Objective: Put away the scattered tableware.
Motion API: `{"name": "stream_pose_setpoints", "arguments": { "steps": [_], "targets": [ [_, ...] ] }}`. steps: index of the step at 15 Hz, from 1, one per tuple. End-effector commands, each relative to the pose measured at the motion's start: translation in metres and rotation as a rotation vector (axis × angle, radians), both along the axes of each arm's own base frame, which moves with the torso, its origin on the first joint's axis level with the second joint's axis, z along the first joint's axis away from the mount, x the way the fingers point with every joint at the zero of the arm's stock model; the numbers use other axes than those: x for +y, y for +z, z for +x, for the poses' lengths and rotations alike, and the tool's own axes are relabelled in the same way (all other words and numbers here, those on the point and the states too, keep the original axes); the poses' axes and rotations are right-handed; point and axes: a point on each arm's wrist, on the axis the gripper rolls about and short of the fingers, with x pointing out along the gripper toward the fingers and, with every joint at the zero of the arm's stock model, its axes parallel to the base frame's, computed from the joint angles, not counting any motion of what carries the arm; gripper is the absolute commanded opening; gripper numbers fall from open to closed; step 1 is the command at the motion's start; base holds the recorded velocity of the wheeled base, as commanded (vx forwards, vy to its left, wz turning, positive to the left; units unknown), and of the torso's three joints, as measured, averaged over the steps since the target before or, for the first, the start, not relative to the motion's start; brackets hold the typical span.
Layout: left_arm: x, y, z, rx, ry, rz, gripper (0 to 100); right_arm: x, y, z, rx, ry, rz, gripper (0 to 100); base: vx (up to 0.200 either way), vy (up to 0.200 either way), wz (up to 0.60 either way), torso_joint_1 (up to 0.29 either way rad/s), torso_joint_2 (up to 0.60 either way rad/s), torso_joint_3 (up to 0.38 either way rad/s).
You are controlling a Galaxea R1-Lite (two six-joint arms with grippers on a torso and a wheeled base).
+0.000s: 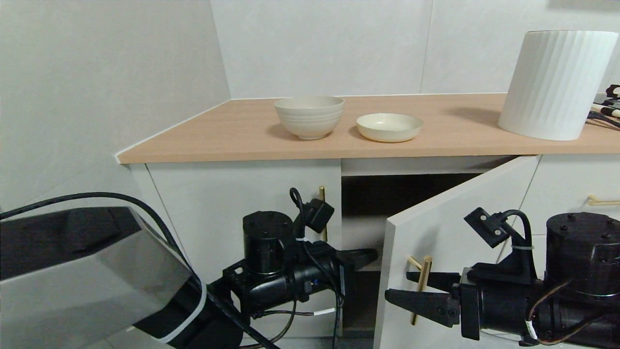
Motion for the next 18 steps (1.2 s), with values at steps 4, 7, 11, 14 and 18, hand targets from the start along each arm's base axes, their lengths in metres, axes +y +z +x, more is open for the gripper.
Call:
{"name": "stream_pose_setpoints", "arguments": {
  "steps": [4, 7, 11, 14, 18],
  "targets": [
    [-0.035, 0.000, 0.012, 0.002, -0.048, 0.004, 0, -0.008, -0.004, -0.006, -0.003, -0.048, -0.021, 100, 0.000, 0.000, 0.00, 0.000, 0.00, 0.000],
    [-0.038, 0.005, 0.013, 0.002, -0.052, 0.004, 0, -0.036, 0.003, -0.012, -0.032, -0.154, -0.005, 100, 0.000, 0.000, 0.00, 0.000, 0.00, 0.000],
    [-0.038, 0.012, 0.010, -0.011, -0.057, -0.008, 0, -0.062, -0.011, -0.036, -0.018, -0.243, -0.128, 100, 0.000, 0.000, 0.00, 0.000, 0.00, 0.000],
    [-0.038, 0.016, 0.005, -0.013, -0.064, -0.011, 0, -0.065, -0.004, -0.049, -0.079, -0.339, -0.263, 100, 0.000, 0.000, 0.00, 0.000, 0.00, 0.000],
    [-0.042, 0.014, 0.000, 0.001, -0.081, 0.001, 0, -0.070, 0.009, -0.067, -0.052, -0.223, -0.242, 100, 0.000, 0.000, 0.00, 0.000, 0.00, 0.000]
  ]
}}
